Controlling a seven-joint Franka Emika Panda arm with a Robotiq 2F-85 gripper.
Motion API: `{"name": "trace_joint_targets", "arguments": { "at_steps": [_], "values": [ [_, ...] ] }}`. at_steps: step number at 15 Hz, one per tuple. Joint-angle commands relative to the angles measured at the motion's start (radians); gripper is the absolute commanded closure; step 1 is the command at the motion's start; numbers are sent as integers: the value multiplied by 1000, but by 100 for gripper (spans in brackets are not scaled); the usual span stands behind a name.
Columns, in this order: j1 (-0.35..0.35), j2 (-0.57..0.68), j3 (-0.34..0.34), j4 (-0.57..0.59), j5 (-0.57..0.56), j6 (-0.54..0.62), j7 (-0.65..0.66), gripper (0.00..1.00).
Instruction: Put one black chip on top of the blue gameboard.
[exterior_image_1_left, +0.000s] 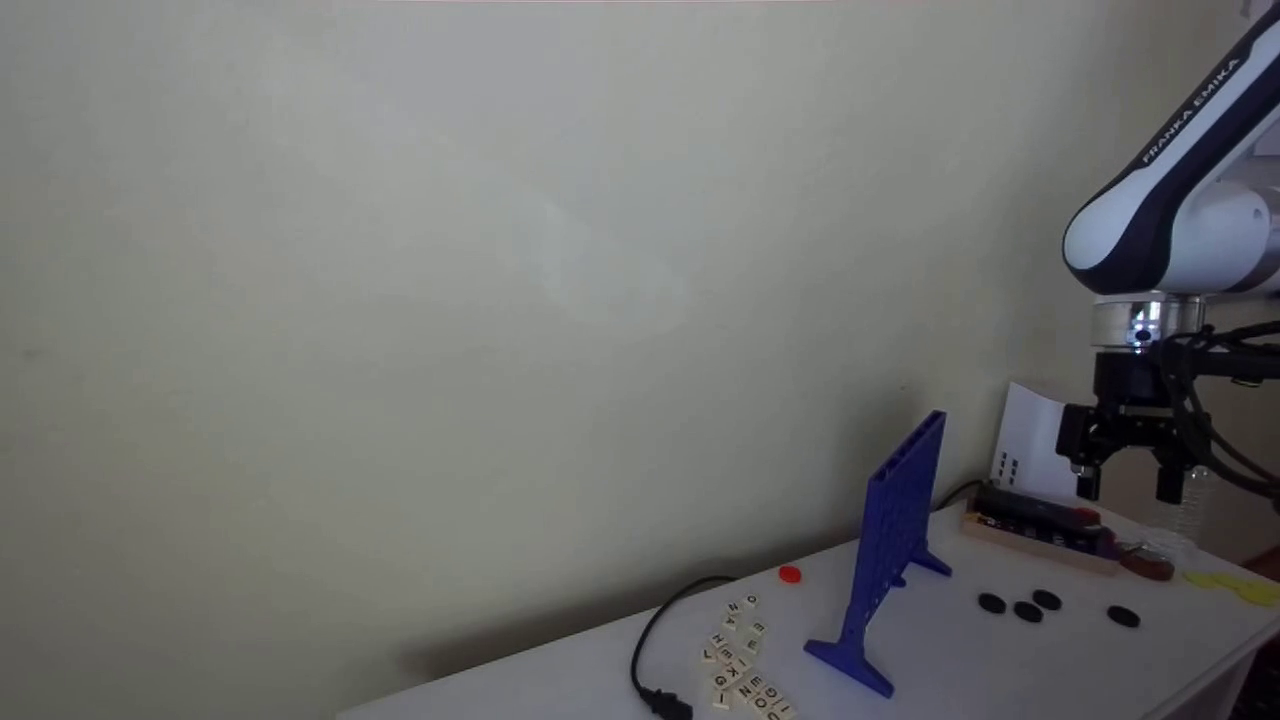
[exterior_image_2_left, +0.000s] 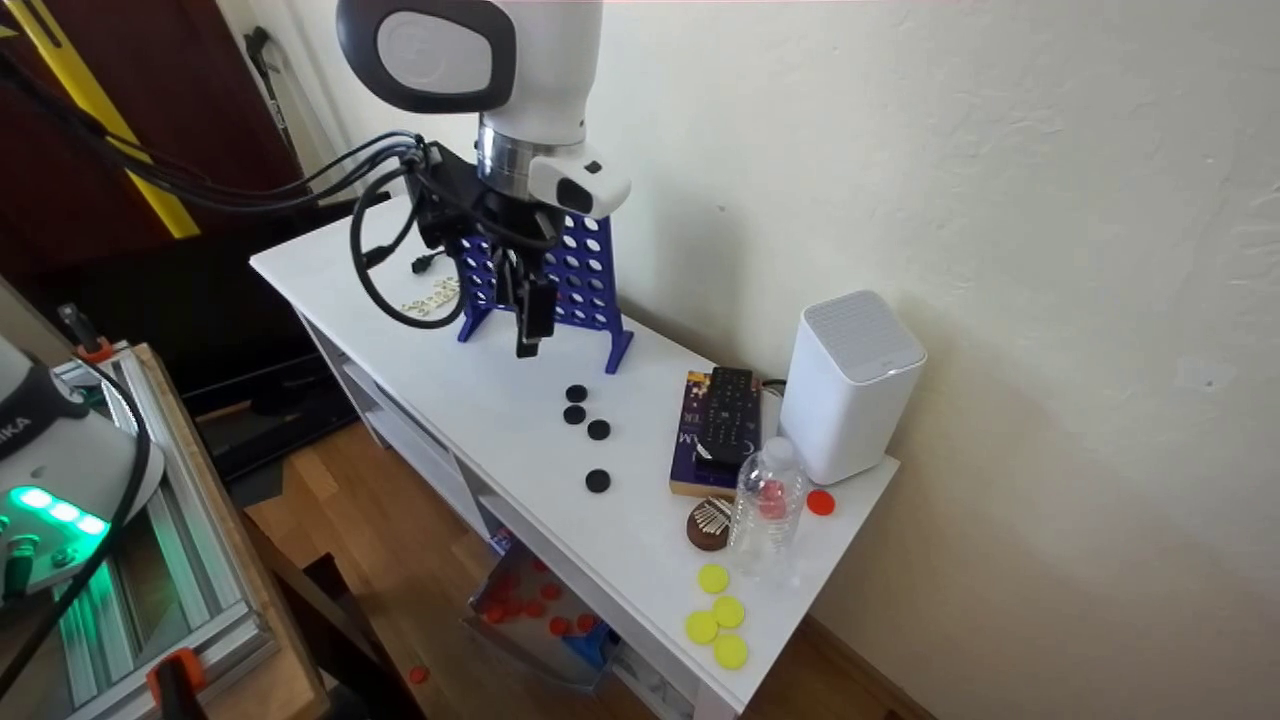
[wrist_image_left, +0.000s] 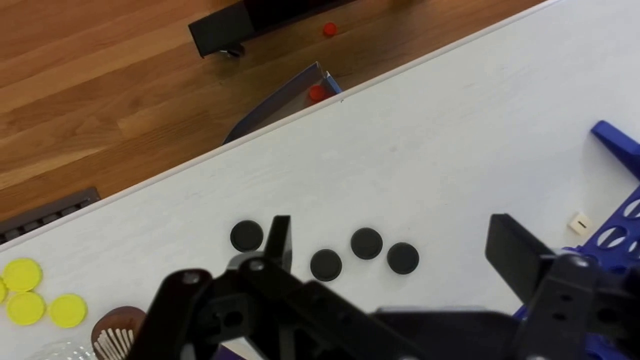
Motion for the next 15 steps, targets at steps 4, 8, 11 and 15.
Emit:
{"name": "trace_joint_targets", "arguments": {
  "at_steps": [4,8,11,15],
  "values": [
    [-10,3,10,7,-3,-2,3,0],
    [-7,91,18,41,3,86,19,0],
    [-17,176,24,71,-6,194,2,0],
    [-26,318,31,161,-39,220,-31,0]
  ]
}}
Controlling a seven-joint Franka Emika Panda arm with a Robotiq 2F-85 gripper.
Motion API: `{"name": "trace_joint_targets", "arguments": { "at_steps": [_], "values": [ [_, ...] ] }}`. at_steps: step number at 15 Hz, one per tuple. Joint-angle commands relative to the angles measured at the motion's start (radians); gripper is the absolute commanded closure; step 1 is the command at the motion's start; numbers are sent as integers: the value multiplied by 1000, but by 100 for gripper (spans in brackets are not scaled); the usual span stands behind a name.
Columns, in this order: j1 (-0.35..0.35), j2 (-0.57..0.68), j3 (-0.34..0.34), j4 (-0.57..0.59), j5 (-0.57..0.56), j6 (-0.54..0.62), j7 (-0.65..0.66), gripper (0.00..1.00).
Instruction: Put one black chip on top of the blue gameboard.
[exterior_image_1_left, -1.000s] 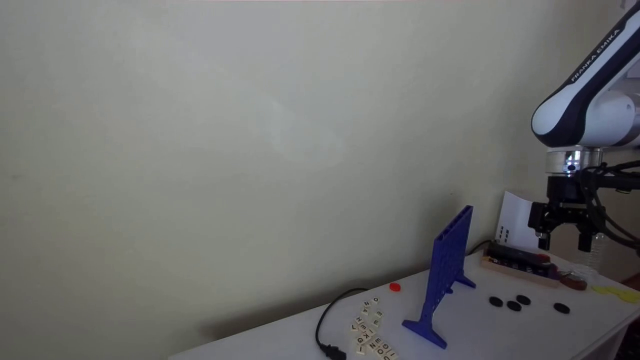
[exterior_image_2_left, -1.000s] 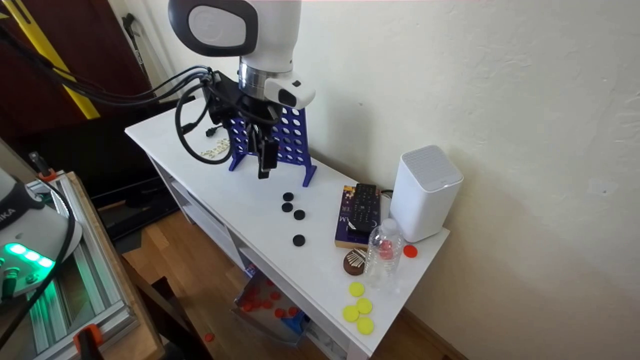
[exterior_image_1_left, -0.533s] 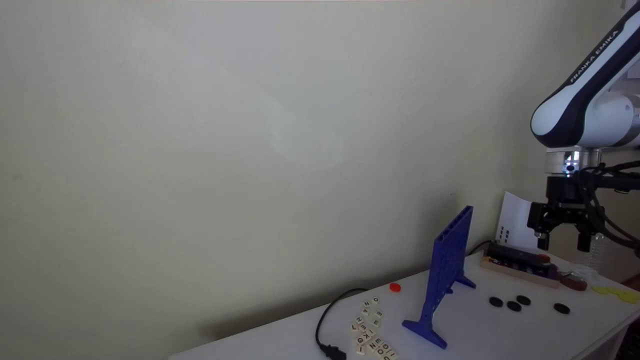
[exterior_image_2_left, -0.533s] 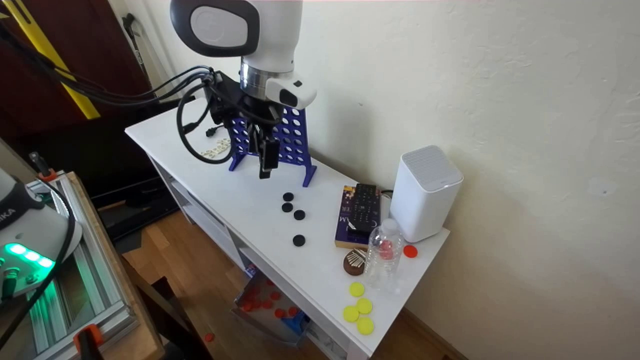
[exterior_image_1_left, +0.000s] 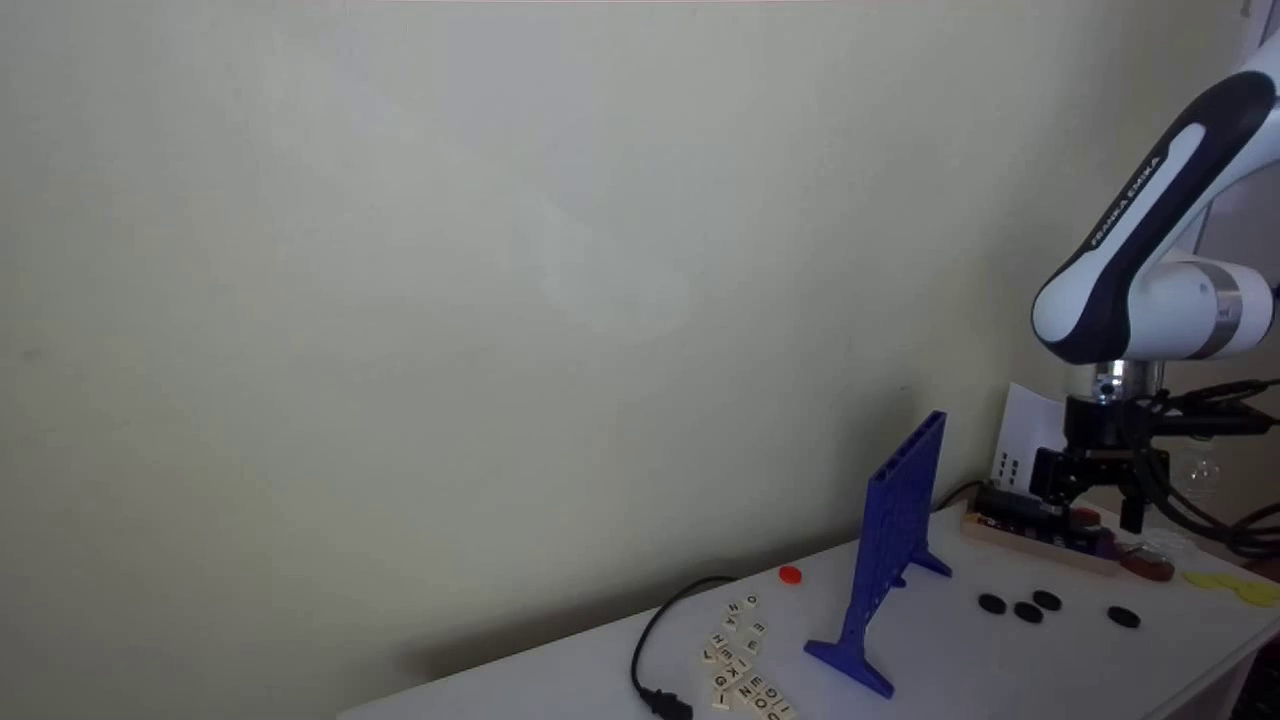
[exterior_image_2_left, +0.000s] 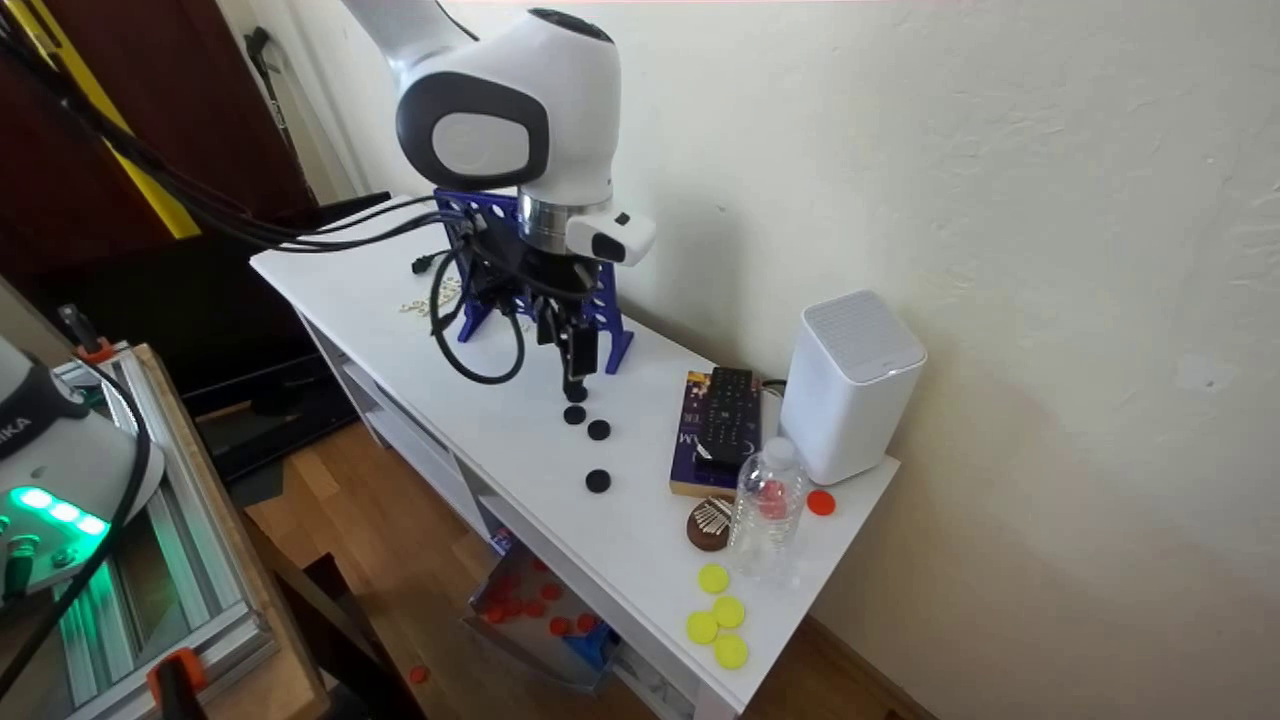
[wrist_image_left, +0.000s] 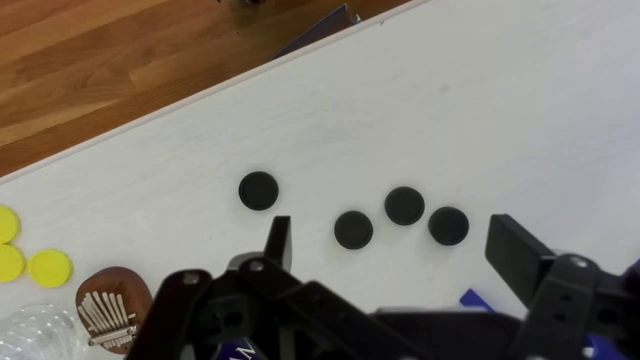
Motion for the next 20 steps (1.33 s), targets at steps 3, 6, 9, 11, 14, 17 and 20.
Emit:
{"name": "trace_joint_targets", "arguments": {
  "at_steps": [3,6,9,11,14,17,20],
  "values": [
    [-12,213,6,172,-91,-5,-7,0],
    [-17,300,10,253,-119,-22,-11,0],
    [-23,366,17,319,-124,-27,-14,0],
    [-27,401,24,358,-119,-34,-18,0],
    [-32,444,35,408,-112,-47,-19,0],
    [-35,476,45,445,-110,-65,-20,0],
    [-39,501,55,474,-107,-86,-21,0]
  ]
}}
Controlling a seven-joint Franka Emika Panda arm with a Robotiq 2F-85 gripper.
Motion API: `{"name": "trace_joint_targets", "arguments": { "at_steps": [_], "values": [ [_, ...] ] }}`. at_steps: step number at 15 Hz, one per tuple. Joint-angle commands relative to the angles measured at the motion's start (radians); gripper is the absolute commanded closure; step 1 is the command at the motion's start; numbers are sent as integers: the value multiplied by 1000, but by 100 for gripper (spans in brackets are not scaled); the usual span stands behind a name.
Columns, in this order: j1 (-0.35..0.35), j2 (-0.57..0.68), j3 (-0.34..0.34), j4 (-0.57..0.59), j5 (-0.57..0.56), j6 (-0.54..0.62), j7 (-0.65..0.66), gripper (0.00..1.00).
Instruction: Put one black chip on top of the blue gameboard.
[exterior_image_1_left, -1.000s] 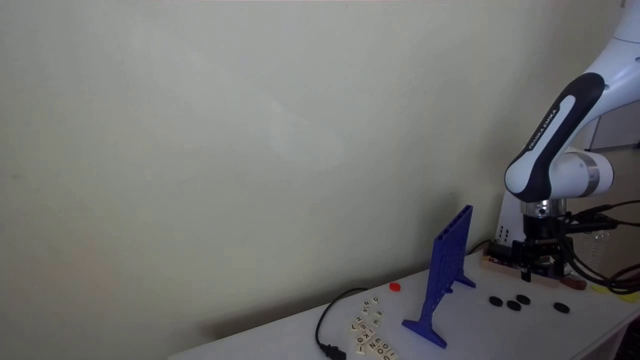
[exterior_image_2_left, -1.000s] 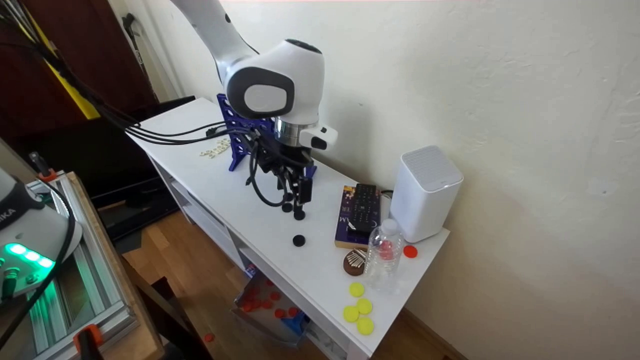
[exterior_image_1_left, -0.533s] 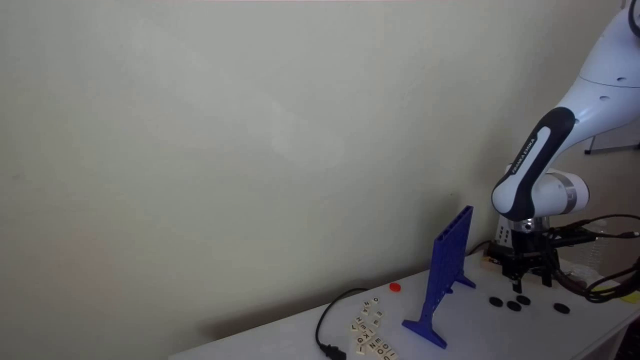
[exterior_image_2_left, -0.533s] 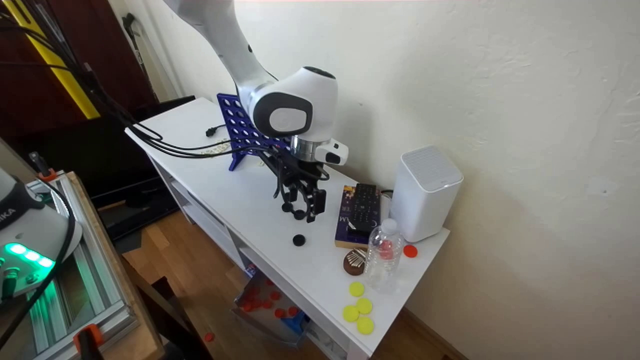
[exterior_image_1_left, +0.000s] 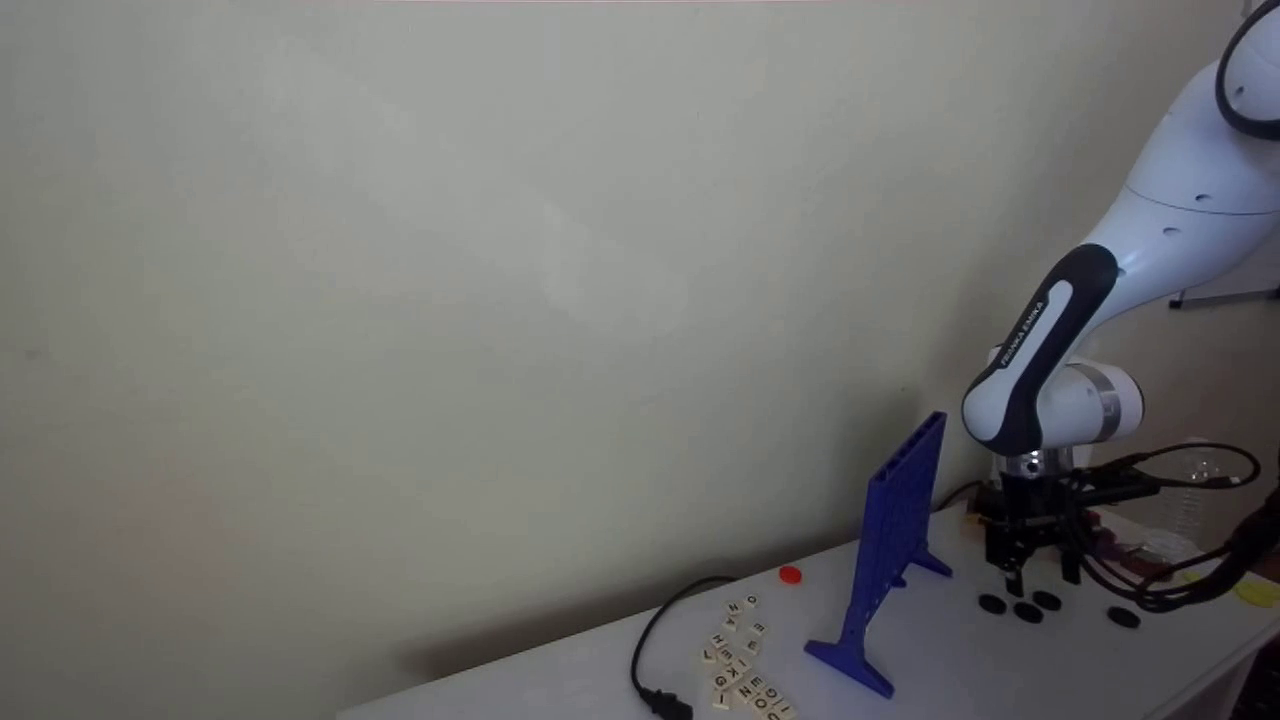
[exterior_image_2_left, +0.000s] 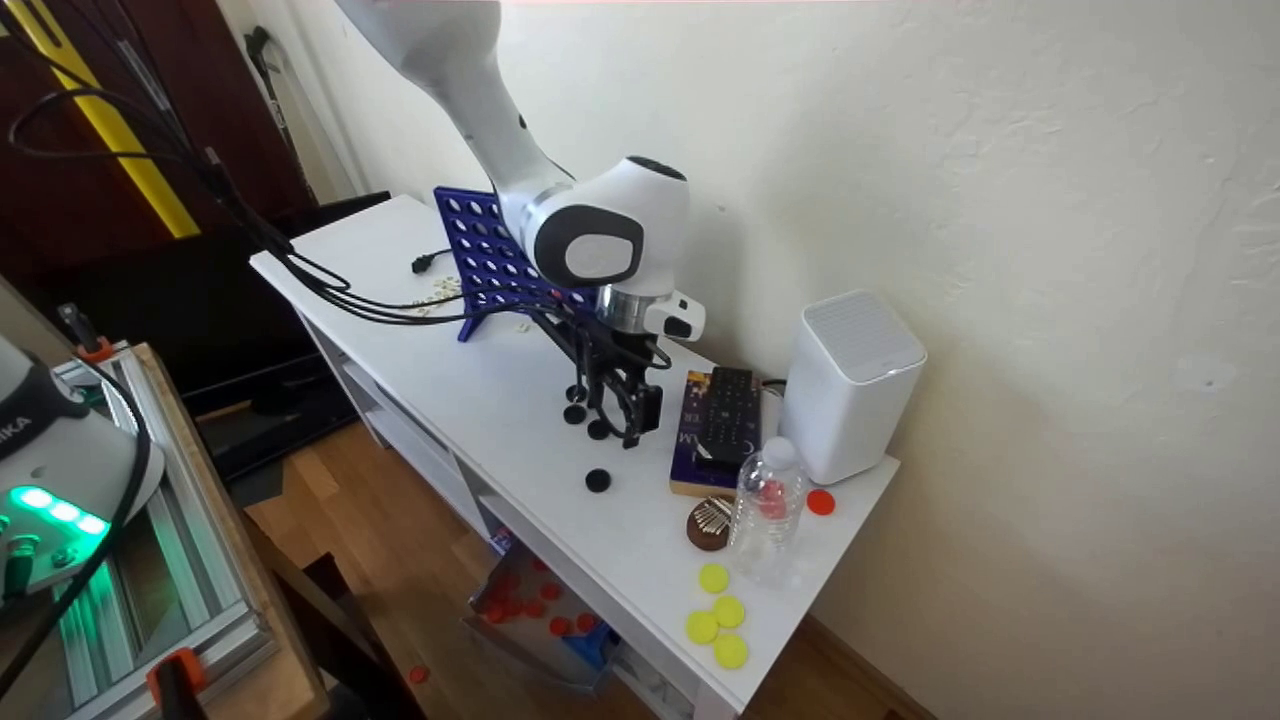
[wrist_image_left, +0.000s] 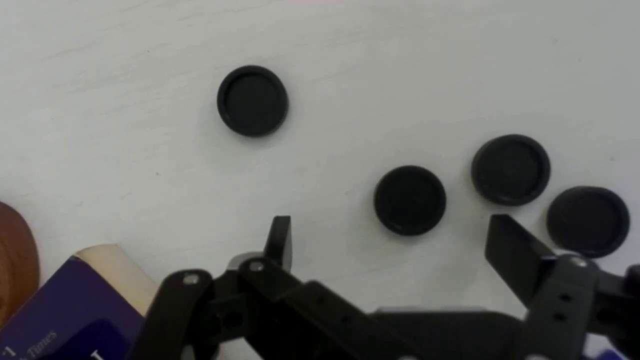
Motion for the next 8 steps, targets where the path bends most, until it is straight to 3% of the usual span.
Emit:
{"name": "trace_joint_targets", "arguments": {
  "at_steps": [1,6,8],
  "values": [
    [-23,45,24,66,-12,-48,-9,0],
    [-26,60,29,97,-11,-90,-13,11],
    [-26,59,29,104,-11,-114,-14,4]
  ]
}}
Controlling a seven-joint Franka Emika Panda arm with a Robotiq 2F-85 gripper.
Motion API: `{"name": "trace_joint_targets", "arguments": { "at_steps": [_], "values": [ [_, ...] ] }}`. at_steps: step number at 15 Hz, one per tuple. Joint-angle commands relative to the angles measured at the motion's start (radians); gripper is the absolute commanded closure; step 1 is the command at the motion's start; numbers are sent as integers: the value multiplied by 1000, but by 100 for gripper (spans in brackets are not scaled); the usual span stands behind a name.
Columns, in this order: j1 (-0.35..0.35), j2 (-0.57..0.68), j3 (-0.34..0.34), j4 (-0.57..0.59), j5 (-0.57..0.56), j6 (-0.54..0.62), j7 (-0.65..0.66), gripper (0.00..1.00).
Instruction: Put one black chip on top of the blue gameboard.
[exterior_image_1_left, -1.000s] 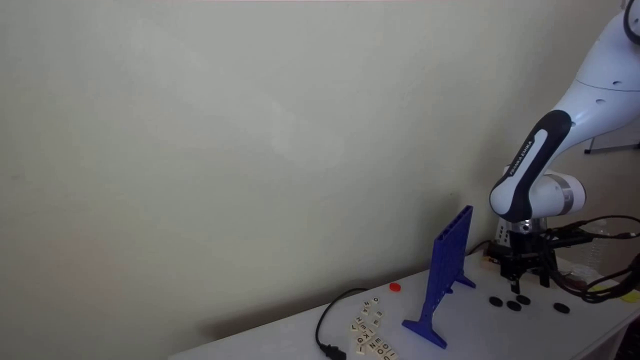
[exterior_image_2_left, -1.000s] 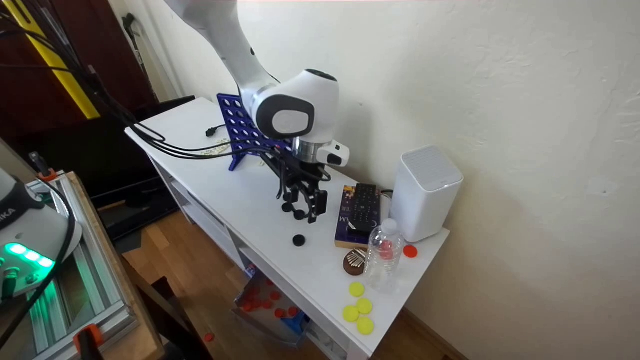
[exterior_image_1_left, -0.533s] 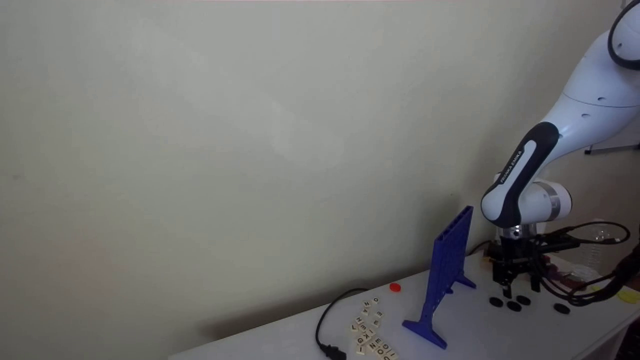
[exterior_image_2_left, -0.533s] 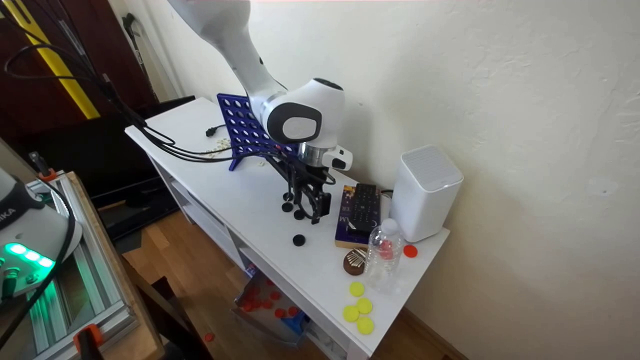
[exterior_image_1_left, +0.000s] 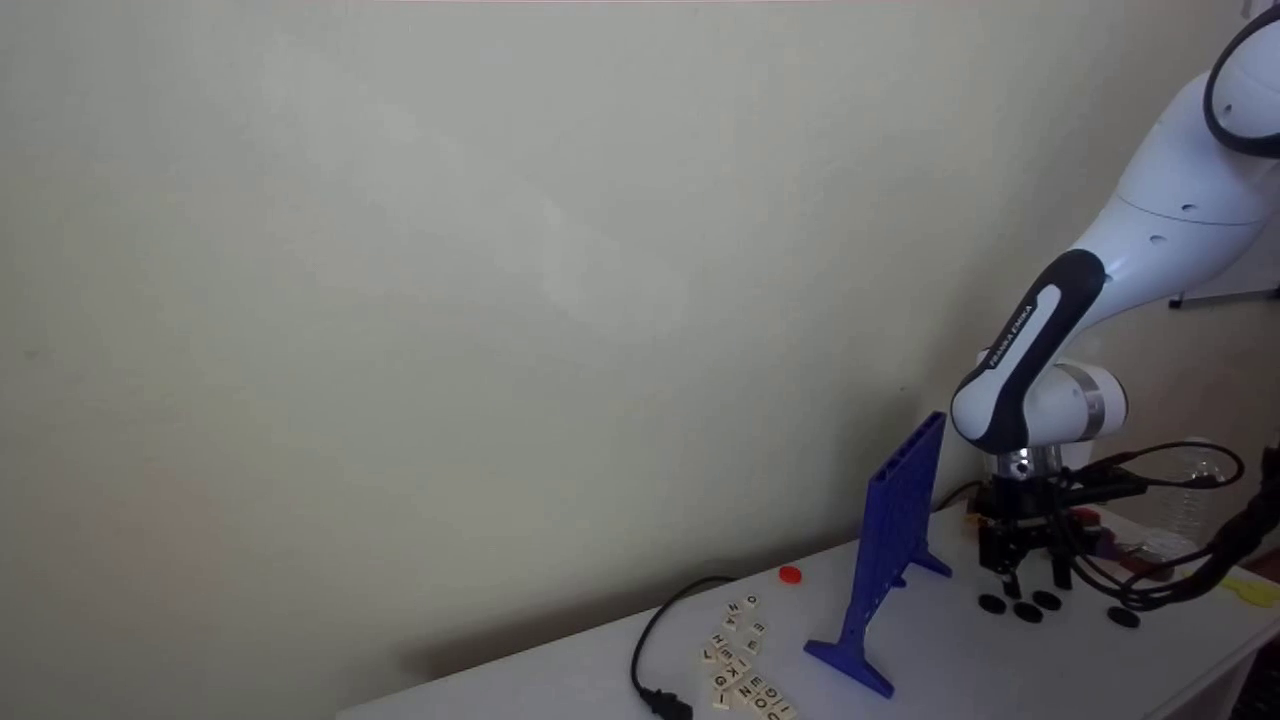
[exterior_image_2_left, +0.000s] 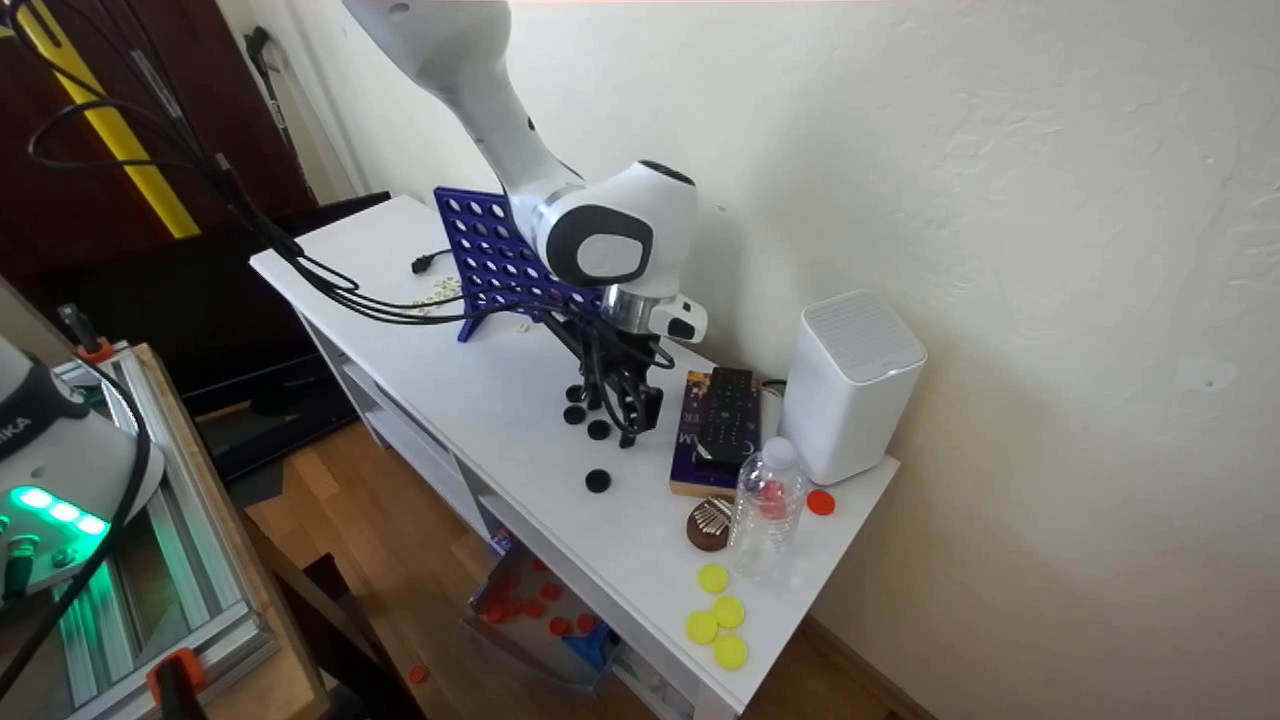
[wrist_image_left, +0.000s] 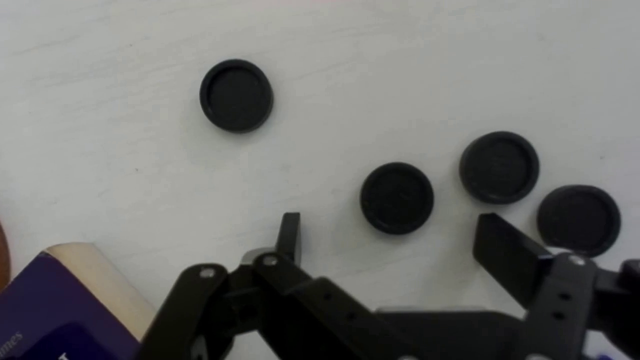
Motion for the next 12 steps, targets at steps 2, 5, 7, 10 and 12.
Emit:
{"name": "trace_joint_targets", "arguments": {
  "at_steps": [2,5,7,10,12],
  "values": [
    [-21,32,15,57,-12,-70,-6,0],
    [-23,41,15,73,-13,-111,-9,0],
    [-23,47,14,85,-13,-135,-8,0],
    [-24,57,13,105,-13,-160,-7,0],
    [-25,63,13,116,-13,-173,-8,26]
  ]
}}
